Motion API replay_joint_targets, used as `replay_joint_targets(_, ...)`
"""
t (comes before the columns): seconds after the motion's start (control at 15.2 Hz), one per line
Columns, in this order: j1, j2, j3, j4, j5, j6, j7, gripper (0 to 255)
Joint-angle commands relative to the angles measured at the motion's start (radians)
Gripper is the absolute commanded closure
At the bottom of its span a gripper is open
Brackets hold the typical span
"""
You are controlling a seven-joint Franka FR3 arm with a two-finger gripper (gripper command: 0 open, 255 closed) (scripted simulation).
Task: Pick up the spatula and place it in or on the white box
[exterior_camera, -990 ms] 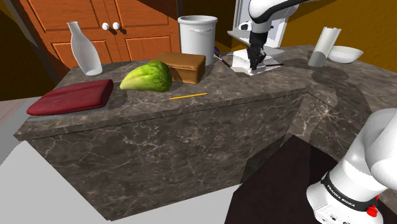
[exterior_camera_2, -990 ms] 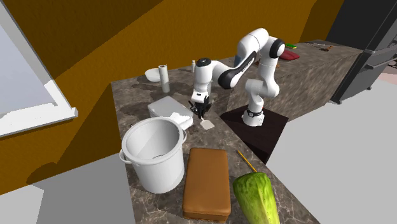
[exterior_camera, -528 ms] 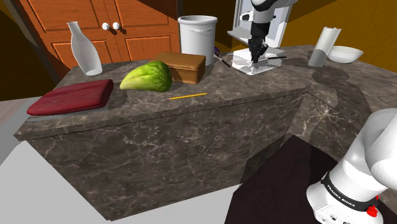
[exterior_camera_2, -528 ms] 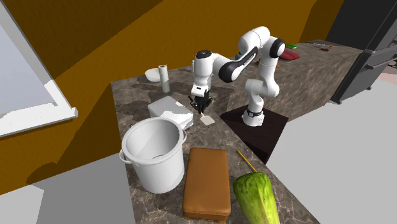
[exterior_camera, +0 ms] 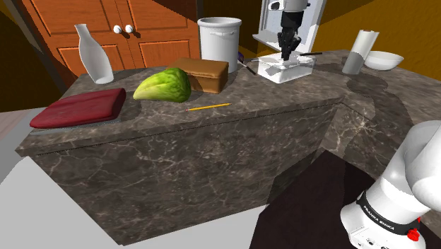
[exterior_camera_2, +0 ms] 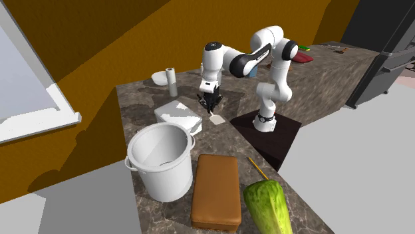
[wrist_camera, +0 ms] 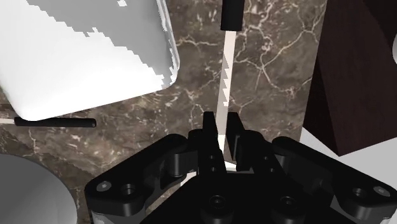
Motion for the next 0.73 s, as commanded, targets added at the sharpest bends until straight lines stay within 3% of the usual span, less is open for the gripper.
replay_joint_targets(0.0, 0.0, 0.002, 0.0, 0.029, 0.001, -0.028, -0.002, 255)
replay_joint_targets(0.26, 0.0, 0.009, -0.001, 0.084, 0.005, -0.075, -0.007, 255)
replay_joint_targets(0.66, -0.103, 0.246, -0.068, 0.355, 0.122, -0.132, -0.172, 255)
